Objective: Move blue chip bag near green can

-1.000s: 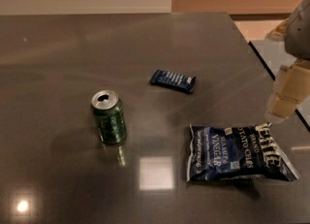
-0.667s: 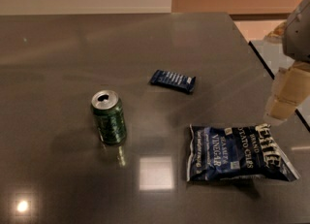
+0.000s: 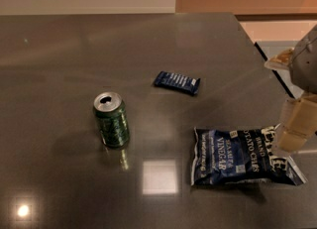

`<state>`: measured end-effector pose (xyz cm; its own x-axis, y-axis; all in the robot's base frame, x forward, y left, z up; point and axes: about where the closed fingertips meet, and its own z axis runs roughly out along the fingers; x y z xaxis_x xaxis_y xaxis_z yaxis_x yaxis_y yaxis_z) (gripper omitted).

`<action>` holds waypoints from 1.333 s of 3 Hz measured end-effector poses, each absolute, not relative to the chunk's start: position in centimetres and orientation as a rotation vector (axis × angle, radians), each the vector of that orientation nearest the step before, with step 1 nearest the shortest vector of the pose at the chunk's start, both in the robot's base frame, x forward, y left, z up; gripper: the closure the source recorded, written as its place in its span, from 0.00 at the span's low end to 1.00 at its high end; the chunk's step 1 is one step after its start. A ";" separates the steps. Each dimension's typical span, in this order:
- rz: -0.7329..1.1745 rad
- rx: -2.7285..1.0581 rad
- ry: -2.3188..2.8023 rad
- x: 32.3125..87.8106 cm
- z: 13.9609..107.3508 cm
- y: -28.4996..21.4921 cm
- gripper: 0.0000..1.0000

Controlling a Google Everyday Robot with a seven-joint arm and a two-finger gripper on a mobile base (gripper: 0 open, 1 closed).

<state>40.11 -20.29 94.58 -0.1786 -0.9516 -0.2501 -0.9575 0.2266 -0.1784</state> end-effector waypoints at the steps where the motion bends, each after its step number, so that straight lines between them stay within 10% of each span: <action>1: 0.086 -1.815 2.169 38.7 92.4 -20.2 0.00; 4: 0.157 -1.879 2.126 36.8 87.5 -19.9 0.00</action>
Offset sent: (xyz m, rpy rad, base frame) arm -0.0313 0.0011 -0.0675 0.0869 0.0504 0.1071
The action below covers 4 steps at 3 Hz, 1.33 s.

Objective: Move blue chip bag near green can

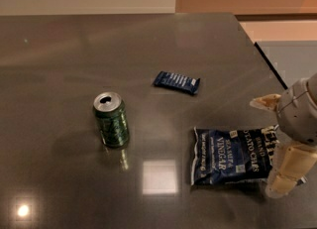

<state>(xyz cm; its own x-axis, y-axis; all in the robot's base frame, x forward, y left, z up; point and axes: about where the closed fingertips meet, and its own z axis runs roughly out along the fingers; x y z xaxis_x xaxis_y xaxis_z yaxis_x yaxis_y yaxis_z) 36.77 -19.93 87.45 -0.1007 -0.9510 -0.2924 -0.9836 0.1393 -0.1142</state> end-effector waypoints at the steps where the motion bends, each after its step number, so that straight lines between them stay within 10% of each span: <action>1: 0.144 -1.887 2.127 36.6 86.6 -20.0 0.00; 4: 0.117 -1.889 2.146 36.3 85.9 -19.3 0.64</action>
Offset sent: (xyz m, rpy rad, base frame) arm -0.0056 -0.0013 -0.0238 -0.0246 -0.0093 -0.0076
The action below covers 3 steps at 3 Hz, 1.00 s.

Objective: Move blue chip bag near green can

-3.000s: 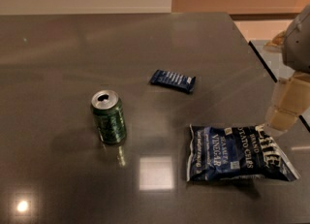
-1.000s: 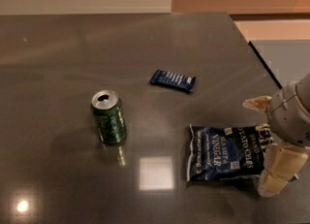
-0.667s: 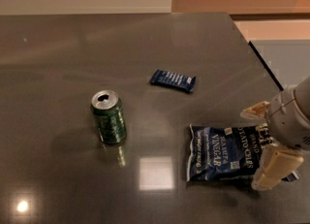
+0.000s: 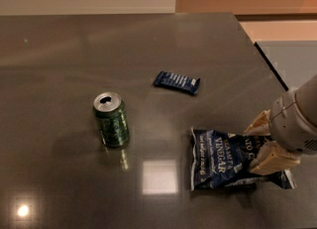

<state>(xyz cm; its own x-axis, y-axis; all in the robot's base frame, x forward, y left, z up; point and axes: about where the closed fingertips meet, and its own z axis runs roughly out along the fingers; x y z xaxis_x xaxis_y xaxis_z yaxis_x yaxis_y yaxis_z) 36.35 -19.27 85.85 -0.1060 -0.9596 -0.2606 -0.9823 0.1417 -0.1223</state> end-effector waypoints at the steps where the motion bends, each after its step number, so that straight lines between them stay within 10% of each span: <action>1: 0.108 -1.894 2.130 37.1 86.8 -18.3 0.87; 3: 0.129 -1.926 2.028 39.8 89.2 -14.0 1.00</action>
Offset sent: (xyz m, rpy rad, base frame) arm 0.0417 0.0495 0.0425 0.0389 -0.0656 0.0650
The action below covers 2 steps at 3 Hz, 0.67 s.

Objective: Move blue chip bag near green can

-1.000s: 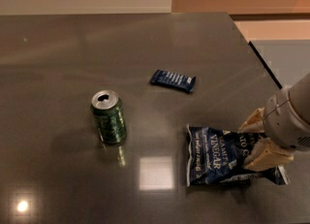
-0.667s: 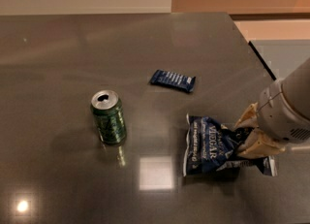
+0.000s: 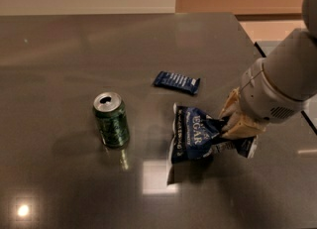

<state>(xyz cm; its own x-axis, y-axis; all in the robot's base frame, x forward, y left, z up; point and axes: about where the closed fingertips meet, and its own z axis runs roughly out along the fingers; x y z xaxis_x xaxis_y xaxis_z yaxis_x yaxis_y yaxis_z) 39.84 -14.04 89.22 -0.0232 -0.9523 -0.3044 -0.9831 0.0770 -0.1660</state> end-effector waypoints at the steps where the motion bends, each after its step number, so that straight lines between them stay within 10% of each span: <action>1: 0.153 -1.952 1.980 40.4 89.5 -11.6 1.00; 2: 0.167 -1.969 1.948 40.9 89.5 -9.9 0.99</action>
Offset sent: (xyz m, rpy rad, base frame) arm 0.0129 0.0518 0.0021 0.0448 -0.0021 0.0838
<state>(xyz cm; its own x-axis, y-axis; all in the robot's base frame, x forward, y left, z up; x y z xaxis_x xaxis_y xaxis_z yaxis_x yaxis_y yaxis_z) 40.92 -9.91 89.52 0.0396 -0.9416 -0.3345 -0.9848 0.0198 -0.1725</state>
